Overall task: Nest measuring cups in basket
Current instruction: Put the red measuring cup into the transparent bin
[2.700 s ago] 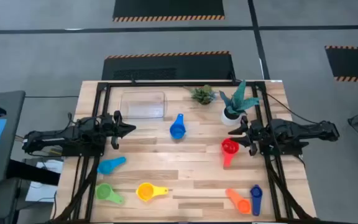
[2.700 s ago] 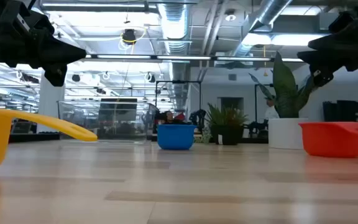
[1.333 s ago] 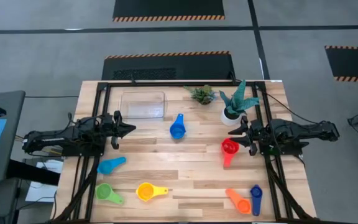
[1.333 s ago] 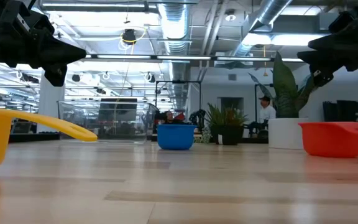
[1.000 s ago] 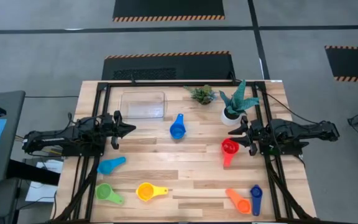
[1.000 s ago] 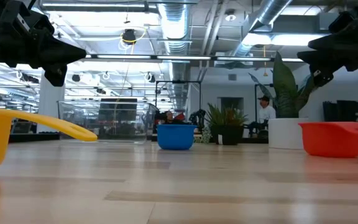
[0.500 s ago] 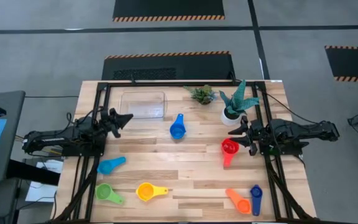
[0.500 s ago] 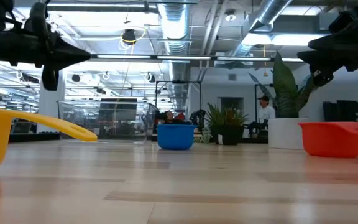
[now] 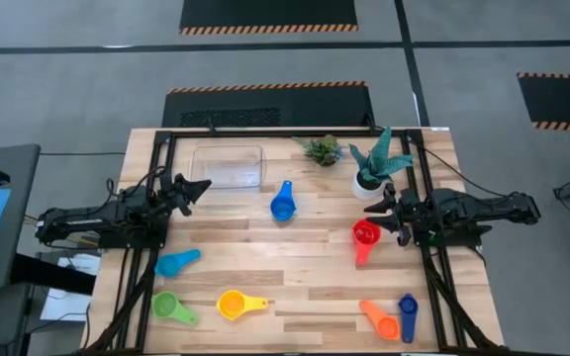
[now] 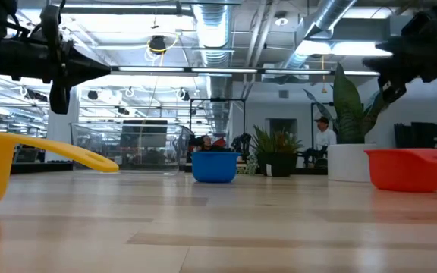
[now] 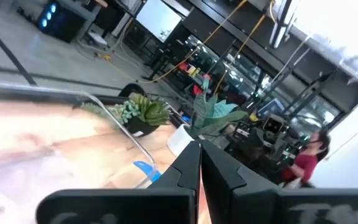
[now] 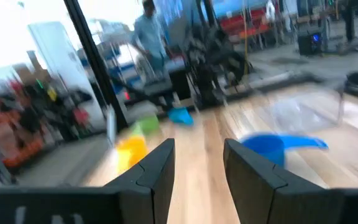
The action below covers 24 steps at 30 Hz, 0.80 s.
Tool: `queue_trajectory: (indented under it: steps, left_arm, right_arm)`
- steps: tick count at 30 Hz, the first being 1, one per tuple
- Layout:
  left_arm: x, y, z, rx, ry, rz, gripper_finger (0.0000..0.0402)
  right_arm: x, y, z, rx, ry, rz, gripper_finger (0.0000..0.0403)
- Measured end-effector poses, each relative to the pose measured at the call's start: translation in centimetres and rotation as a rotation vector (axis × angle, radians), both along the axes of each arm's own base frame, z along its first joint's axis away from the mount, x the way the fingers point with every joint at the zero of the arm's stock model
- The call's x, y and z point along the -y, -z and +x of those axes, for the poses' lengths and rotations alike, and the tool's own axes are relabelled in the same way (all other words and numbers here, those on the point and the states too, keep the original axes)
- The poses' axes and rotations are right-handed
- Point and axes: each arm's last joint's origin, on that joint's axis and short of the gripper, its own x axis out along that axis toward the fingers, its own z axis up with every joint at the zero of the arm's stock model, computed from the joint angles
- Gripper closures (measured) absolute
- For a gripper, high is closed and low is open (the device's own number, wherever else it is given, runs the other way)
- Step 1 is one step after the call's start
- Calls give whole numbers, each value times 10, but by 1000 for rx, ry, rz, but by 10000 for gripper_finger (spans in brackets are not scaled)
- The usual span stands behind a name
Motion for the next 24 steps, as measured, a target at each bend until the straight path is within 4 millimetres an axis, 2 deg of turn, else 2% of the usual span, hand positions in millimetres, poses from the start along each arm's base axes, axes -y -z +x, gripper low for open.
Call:
queue_trajectory:
  steps: [4, 9, 16, 19, 24]
  left_arm:
    - [0, 0, 0, 31, 5, -66, 401]
    - [-1, 1, 0, 20, -28, -57, 401]
    - [-2, 3, 2, -14, -79, -61, 401]
    - [-3, 5, 3, -22, -81, -81, 401]
    - [-2, 4, 5, 5, -64, -134, 401]
  right_arm:
    - [0, -6, -1, 63, -12, 67, 239]
    - [0, -8, -1, 74, -24, 158, 239]
    - [3, -9, -1, 95, 61, 300, 239]
    - [5, -17, -4, 196, 99, 405, 239]
    - [6, -43, -16, 487, 44, 432, 239]
